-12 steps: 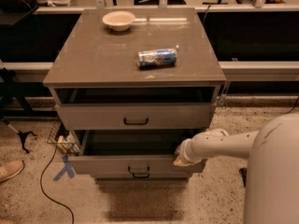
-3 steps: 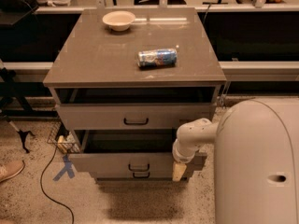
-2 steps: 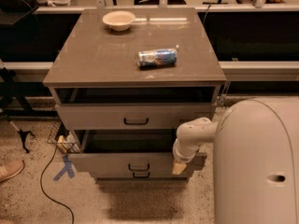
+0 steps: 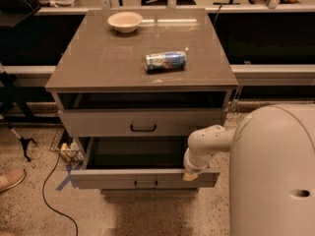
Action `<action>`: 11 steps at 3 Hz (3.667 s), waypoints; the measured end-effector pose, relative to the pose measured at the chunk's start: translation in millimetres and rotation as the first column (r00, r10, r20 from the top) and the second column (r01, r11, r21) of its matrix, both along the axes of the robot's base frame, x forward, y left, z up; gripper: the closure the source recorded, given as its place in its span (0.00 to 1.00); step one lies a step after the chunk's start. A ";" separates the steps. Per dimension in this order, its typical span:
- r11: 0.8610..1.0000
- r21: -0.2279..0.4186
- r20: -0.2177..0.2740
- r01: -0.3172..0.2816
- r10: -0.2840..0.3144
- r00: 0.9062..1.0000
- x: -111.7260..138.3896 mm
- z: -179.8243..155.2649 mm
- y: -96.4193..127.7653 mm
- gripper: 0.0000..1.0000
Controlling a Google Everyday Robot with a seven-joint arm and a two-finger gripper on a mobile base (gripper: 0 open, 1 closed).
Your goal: Open middle drawer
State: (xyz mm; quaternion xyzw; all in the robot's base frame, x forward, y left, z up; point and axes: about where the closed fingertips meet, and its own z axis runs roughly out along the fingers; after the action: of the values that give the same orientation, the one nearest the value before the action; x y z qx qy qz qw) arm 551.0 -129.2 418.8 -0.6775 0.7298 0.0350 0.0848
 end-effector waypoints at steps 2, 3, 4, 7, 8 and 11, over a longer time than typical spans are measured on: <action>1.000 0.028 0.007 0.008 -0.009 1.000 -10.3 -4.0 -3.1 1.00; 0.999 0.033 -0.007 0.026 -0.026 1.000 -29.6 -11.6 -9.8 1.00; 0.999 0.033 -0.007 0.026 -0.026 1.000 -29.6 -11.4 -9.8 1.00; 0.998 0.039 -0.016 0.042 -0.042 0.999 -42.0 -15.8 -11.8 0.58; 0.998 0.039 -0.017 0.042 -0.041 0.999 -42.4 -16.3 -11.6 0.34; 0.999 0.029 -0.023 0.028 -0.027 0.999 -47.7 -18.6 -9.2 0.00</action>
Offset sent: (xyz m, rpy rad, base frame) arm -0.0100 -0.0031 -0.0040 0.0278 -0.0072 -0.0083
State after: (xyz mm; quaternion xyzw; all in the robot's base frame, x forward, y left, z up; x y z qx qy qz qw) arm 503.3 -138.3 400.2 -0.6657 0.7393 0.0519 0.0870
